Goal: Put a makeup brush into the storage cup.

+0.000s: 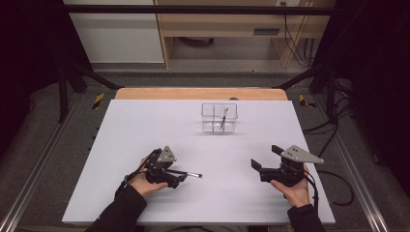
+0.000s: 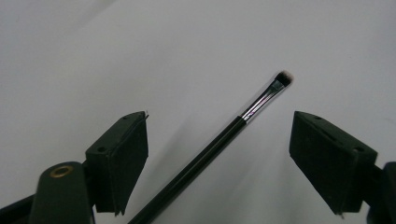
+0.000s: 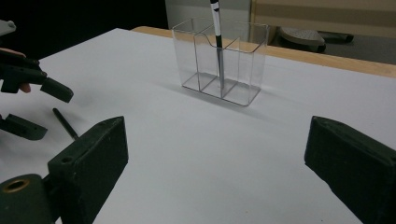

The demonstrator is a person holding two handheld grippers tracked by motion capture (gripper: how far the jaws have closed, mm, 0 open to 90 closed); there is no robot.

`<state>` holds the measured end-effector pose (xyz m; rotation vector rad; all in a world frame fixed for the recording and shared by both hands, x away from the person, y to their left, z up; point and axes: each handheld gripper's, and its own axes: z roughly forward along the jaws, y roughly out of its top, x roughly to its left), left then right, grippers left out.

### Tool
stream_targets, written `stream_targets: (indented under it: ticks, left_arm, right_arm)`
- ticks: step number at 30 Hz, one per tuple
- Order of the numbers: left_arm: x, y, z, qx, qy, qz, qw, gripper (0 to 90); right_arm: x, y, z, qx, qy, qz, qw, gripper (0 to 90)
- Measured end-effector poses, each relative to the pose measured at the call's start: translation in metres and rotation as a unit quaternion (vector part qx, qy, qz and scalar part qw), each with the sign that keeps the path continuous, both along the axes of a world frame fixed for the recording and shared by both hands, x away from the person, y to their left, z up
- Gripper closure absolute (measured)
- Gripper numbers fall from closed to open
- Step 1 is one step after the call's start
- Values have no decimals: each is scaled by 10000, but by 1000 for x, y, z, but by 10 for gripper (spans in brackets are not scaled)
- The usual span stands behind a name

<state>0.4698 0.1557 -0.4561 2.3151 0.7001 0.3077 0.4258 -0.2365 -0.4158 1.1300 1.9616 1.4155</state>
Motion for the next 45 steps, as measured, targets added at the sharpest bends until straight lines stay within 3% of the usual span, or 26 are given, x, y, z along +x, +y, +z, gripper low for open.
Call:
stream_targets:
  ticks: [23, 45]
  left_arm:
    - [6, -7, -13, 233, 194, -96, 9995, 476]
    - [4, -7, -10, 360, 241, -93, 9990, 680]
  right_arm:
    - [1, 1, -2, -15, 45, -2, 10000, 69]
    - [1, 1, -2, -59, 38, 30, 10000, 71]
